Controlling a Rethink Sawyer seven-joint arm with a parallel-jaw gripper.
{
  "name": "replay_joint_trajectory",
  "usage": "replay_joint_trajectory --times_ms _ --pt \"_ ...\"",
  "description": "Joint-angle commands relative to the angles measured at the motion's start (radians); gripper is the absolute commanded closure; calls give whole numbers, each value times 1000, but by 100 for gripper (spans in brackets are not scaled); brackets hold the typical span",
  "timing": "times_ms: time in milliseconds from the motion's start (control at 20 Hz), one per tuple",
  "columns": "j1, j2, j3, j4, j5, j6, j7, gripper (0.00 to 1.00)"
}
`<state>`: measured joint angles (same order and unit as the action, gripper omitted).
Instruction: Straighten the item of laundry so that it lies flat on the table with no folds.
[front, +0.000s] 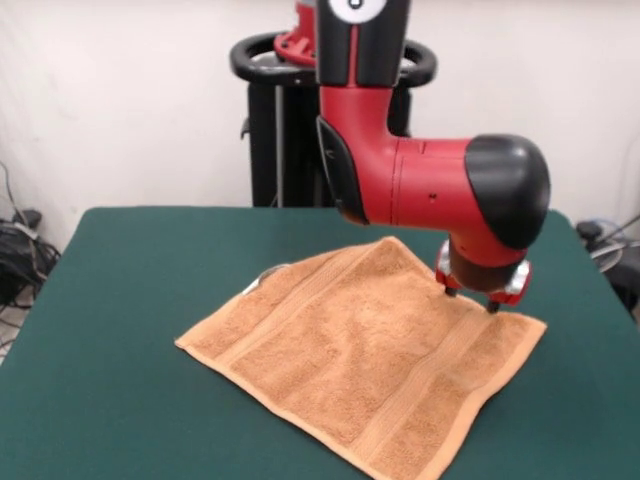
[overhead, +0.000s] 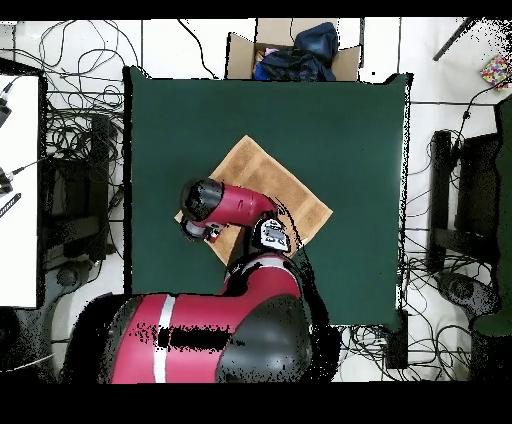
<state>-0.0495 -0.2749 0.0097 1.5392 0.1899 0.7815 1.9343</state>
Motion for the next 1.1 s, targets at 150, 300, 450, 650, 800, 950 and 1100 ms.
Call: replay_joint_trajectory --times_ms 150,300,450,650,800,950,1100 --pt "27 -12 5 -166 -62 -348 119 0" --pt "53 -67 -31 -150 -76 -272 147 0" --pt "77 -109 -64 -138 -110 -312 165 0" --pt "124 -71 -143 -181 -138 -452 210 0" --pt "119 -55 -141 -180 -111 -452 202 0" --pt "75 -77 -86 -186 -96 -293 116 0" --pt "28 -43 -4 -230 -86 -184 42 0"
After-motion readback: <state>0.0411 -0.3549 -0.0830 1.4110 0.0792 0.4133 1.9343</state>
